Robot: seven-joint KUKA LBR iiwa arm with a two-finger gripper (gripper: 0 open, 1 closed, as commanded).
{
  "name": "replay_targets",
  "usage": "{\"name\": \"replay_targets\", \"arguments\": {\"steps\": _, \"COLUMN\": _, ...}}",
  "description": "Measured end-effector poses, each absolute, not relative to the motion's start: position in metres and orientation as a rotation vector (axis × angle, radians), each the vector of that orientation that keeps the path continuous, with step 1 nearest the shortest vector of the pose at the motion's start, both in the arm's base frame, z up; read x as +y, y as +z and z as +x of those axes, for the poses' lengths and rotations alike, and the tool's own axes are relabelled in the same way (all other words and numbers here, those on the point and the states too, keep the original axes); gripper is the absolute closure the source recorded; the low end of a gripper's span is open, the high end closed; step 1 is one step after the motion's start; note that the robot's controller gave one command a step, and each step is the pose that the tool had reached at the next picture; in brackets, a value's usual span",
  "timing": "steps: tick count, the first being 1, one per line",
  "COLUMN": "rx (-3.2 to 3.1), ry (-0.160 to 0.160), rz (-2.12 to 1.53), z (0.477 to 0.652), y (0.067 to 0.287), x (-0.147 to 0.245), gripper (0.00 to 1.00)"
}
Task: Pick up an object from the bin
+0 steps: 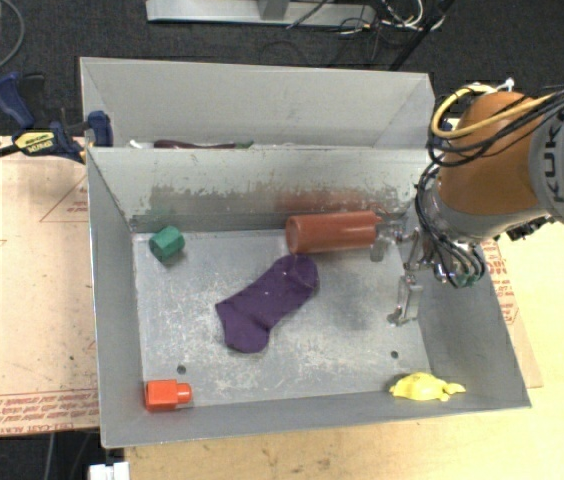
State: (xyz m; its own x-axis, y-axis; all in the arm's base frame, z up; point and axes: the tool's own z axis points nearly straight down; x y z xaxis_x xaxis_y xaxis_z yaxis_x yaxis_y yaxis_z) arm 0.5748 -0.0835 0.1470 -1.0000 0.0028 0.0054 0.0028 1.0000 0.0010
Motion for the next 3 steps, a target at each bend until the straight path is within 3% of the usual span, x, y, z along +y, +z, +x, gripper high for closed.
{"name": "replay_targets", "arguments": {"steps": 1, "rx": -3.143, "ry": 0.000, "rz": -0.002, "z": 0.576, "y": 0.152, "x": -0.083, "gripper": 0.00}}
{"name": "replay_targets", "arguments": {"steps": 2, "rx": -3.146, "ry": 0.003, "rz": 0.100, "z": 0.598, "y": 0.117, "x": -0.049, "gripper": 0.00}}
{"name": "replay_targets", "arguments": {"steps": 3, "rx": -3.132, "ry": -0.005, "rz": 0.189, "z": 0.606, "y": 0.076, "x": -0.025, "gripper": 0.00}}
